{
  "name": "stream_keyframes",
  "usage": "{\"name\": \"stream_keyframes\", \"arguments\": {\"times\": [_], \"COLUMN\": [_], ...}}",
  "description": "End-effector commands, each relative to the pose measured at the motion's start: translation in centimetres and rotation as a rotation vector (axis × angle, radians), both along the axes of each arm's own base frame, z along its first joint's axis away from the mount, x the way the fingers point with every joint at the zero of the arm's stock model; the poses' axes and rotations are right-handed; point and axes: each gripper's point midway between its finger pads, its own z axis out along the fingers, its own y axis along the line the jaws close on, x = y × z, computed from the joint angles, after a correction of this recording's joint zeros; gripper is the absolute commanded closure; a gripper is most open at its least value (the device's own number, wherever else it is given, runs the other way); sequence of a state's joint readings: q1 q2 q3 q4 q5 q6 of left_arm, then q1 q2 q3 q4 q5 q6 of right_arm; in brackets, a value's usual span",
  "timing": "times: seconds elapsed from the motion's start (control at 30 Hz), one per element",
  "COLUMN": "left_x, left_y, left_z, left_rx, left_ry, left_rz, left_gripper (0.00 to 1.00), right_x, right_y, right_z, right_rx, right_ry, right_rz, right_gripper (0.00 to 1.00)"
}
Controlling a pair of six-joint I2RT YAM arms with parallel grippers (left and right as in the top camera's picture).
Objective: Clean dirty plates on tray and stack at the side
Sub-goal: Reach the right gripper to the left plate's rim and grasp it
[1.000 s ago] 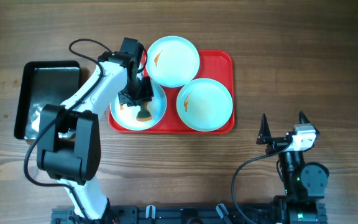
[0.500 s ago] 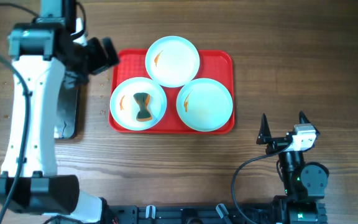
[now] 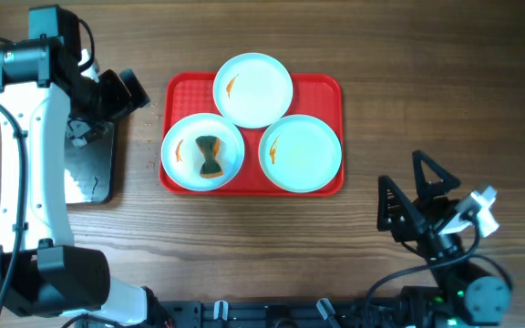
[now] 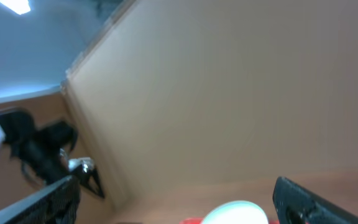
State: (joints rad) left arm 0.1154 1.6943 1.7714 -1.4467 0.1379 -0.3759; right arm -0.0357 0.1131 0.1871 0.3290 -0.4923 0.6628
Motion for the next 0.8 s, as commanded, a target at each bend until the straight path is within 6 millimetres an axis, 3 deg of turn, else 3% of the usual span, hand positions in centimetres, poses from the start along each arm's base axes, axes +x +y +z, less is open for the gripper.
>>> {"name": "stream_keyframes", "arguments": {"times": [0.0,0.07,0.23,0.37,0.43,0.5,0.57,0.6,0.7,0.73,0.77], "left_x": [-0.2,-0.3,-0.3,-0.3,-0.3,-0.3,-0.5,-0.6,-0.7,-0.7,-0.6], "left_y": [0.9,0.9,0.9,0.9,0.9,0.9,0.9,0.8,0.8,0.8,0.8], "left_z": [-0.6,-0.6,-0.6,-0.6,-0.6,-0.6,-0.6,-0.6,-0.7,-0.6,-0.6], "left_rx": [0.007,0.006,0.005,0.005,0.005,0.005,0.005,0.004,0.004,0.004,0.004], "left_ry": [0.021,0.025,0.028,0.027,0.028,0.028,0.033,0.041,0.042,0.041,0.040], "left_rz": [0.022,0.022,0.022,0.022,0.022,0.022,0.022,0.022,0.022,0.022,0.022], "left_gripper": [0.00,0.00,0.00,0.00,0.00,0.00,0.00,0.00,0.00,0.00,0.00], "right_x": [-0.9,0.8,5.7,8.0,9.5,12.2,14.3,15.5,17.8,18.0,18.0], "right_y": [2.9,4.5,5.5,9.6,11.7,13.2,14.1,14.9,16.3,16.9,18.7], "right_z": [6.0,7.5,8.3,6.7,5.6,4.5,2.5,1.2,-4.7,-6.4,-9.4], "right_rx": [-0.265,-0.390,-0.580,-0.720,-0.688,-0.542,-0.410,-0.434,-0.557,-0.598,-0.669], "right_ry": [-0.050,0.071,0.415,0.591,0.636,0.768,0.921,0.912,1.016,1.048,1.087], "right_rz": [0.113,0.245,0.382,0.547,0.596,0.585,0.585,0.599,0.501,0.478,0.470], "right_gripper": [0.00,0.00,0.00,0.00,0.00,0.00,0.05,0.23,0.51,0.55,0.52]}}
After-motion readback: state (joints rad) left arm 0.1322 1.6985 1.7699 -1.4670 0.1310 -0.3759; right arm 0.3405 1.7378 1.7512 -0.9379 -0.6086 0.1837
